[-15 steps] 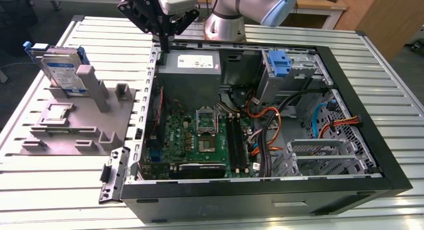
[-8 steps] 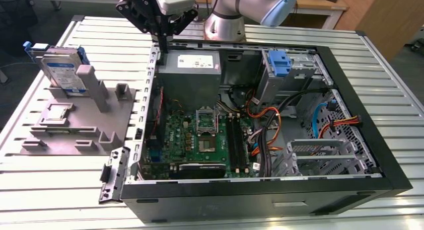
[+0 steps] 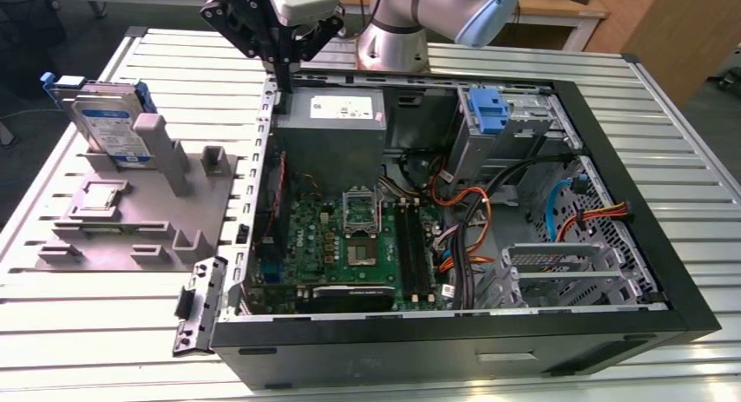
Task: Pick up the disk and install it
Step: 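Reach for the disk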
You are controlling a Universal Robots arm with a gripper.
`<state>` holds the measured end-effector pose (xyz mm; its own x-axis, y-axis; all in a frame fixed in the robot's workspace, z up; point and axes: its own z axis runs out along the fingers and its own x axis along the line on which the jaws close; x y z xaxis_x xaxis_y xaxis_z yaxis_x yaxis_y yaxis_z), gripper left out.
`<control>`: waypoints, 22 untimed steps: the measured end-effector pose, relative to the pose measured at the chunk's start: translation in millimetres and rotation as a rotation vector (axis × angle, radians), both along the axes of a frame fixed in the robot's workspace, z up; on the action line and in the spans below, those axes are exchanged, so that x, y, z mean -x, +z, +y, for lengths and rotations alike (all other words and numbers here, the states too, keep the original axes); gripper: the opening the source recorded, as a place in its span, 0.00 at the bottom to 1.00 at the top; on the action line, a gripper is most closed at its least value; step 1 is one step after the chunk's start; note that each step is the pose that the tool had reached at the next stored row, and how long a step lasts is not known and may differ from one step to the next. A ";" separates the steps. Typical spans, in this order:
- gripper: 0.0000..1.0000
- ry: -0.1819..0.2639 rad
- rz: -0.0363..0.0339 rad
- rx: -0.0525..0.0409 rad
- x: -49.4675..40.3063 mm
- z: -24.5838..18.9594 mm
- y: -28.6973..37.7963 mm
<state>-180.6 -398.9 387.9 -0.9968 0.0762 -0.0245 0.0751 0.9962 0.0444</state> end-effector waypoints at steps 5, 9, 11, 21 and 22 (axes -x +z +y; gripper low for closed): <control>0.10 0.000 0.0000 0.0000 6.1 0.0 -0.5; 0.10 0.000 0.0000 0.0000 7.0 0.0 -0.5; 0.10 0.000 0.0000 0.0000 7.3 0.0 -0.6; 0.10 0.000 0.0007 -0.0001 19.5 0.7 -1.4; 0.10 0.000 0.0030 0.0000 21.8 1.0 -1.5</control>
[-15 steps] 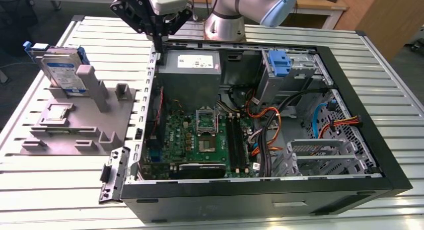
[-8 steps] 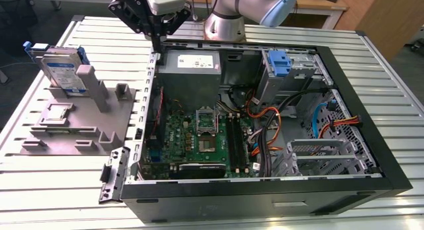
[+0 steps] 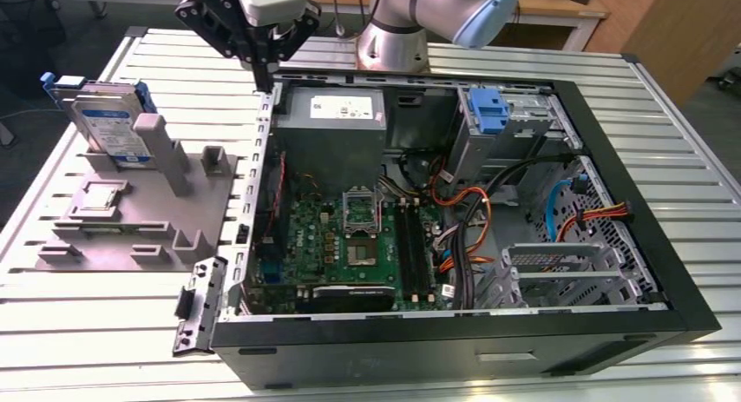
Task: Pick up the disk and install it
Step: 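Reach for the disk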
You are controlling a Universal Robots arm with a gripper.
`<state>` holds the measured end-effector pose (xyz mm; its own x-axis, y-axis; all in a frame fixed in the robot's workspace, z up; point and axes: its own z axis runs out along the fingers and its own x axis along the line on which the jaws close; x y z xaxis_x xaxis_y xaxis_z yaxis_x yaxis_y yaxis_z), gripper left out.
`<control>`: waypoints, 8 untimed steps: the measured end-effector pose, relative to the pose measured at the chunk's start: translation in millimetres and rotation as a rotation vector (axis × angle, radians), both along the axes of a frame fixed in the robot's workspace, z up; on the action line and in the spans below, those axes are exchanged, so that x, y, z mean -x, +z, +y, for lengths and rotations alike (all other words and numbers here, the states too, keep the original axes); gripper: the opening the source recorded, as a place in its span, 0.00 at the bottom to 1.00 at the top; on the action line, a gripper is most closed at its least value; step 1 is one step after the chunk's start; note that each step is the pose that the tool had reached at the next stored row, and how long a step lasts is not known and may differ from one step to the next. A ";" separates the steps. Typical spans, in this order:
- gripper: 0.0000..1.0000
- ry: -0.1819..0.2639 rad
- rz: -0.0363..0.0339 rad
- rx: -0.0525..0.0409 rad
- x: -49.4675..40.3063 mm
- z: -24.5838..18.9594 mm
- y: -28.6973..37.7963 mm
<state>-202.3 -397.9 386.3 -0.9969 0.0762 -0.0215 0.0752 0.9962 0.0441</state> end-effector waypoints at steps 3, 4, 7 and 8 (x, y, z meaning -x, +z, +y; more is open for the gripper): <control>0.10 0.000 0.0014 0.0000 2.4 0.2 -0.3; 0.10 0.000 0.0015 0.0000 2.4 0.2 -0.3; 0.10 0.000 0.0015 0.0000 3.2 0.2 -0.4; 0.10 0.000 0.0016 0.0000 3.2 0.2 -0.4</control>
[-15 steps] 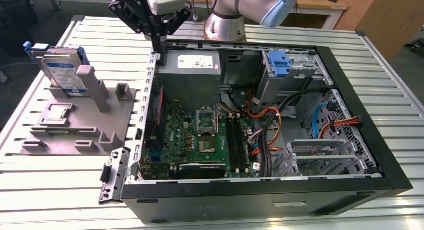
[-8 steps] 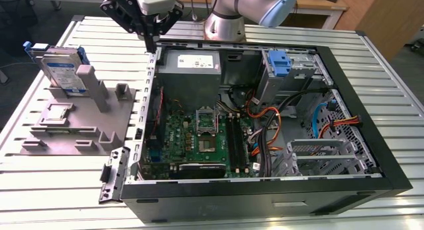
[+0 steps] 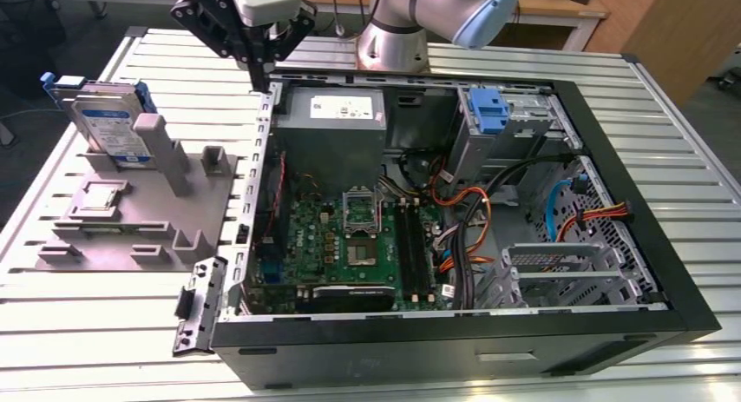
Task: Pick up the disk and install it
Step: 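Reach for the disk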
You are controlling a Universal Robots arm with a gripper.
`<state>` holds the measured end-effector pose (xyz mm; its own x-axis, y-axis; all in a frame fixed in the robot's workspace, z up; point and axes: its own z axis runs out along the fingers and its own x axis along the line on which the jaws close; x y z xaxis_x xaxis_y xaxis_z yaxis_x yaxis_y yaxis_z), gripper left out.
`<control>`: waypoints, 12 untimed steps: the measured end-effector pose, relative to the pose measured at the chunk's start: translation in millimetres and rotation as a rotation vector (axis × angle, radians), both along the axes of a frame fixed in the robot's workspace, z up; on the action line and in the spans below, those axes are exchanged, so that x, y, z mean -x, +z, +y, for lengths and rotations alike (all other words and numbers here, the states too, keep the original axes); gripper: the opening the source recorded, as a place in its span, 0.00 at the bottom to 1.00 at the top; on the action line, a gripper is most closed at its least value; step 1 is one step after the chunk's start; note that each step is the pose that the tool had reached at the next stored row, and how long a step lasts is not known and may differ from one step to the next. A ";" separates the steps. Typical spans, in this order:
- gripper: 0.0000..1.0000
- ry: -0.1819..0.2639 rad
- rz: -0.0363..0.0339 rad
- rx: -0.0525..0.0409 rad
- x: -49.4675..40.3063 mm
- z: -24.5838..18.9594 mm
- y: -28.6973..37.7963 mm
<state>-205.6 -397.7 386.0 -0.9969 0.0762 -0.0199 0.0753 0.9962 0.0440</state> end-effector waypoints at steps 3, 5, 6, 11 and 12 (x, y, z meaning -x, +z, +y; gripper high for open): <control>0.10 0.000 0.0000 0.0000 0.5 0.0 0.0; 0.10 0.000 -0.0001 0.0000 0.9 0.0 0.0; 0.10 0.000 -0.0001 0.0000 1.1 0.0 -0.1; 0.10 0.000 -0.0001 -0.0001 2.7 0.0 -0.1; 0.10 0.000 -0.0001 -0.0001 3.1 0.0 -0.1</control>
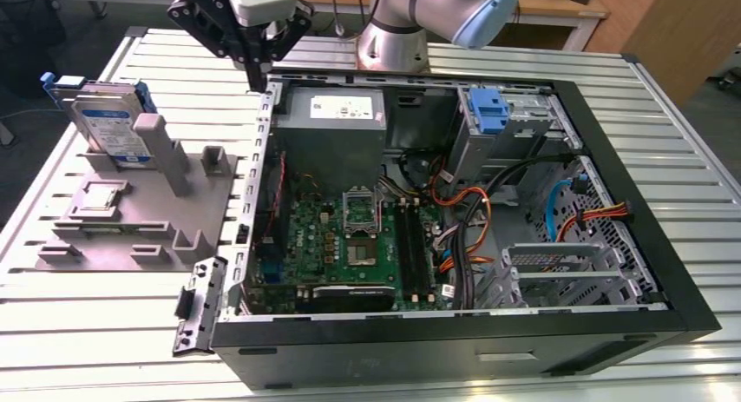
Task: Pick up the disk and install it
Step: 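Reach for the disk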
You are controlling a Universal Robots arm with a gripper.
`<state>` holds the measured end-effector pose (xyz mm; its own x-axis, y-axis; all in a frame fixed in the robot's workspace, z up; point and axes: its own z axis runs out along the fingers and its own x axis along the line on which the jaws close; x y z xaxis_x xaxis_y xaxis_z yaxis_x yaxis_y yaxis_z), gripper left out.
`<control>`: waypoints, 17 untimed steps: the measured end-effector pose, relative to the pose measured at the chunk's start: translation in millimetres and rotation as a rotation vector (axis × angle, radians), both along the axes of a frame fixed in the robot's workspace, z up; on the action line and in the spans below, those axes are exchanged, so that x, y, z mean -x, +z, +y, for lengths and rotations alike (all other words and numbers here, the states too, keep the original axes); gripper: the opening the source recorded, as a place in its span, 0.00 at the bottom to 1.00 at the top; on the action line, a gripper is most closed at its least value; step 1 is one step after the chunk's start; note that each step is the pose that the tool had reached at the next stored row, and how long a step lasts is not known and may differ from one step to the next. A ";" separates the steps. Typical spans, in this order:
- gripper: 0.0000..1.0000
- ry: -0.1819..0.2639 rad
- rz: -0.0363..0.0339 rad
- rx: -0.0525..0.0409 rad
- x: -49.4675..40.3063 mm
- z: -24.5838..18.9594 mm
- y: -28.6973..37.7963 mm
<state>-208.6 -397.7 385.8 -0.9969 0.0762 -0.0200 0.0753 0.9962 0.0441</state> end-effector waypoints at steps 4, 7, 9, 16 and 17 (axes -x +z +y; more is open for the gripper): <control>0.10 0.000 0.0000 0.0000 1.4 0.0 -0.1; 0.10 0.000 0.0000 0.0000 2.4 0.0 -0.1; 0.10 0.000 0.0000 0.0001 3.1 0.0 -0.1; 0.10 0.000 0.0000 0.0000 7.6 0.1 -0.3; 0.10 0.000 -0.0001 0.0000 8.5 0.5 -0.4</control>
<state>-217.1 -397.2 385.4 -0.9969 0.0762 -0.0200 0.0753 0.9962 0.0441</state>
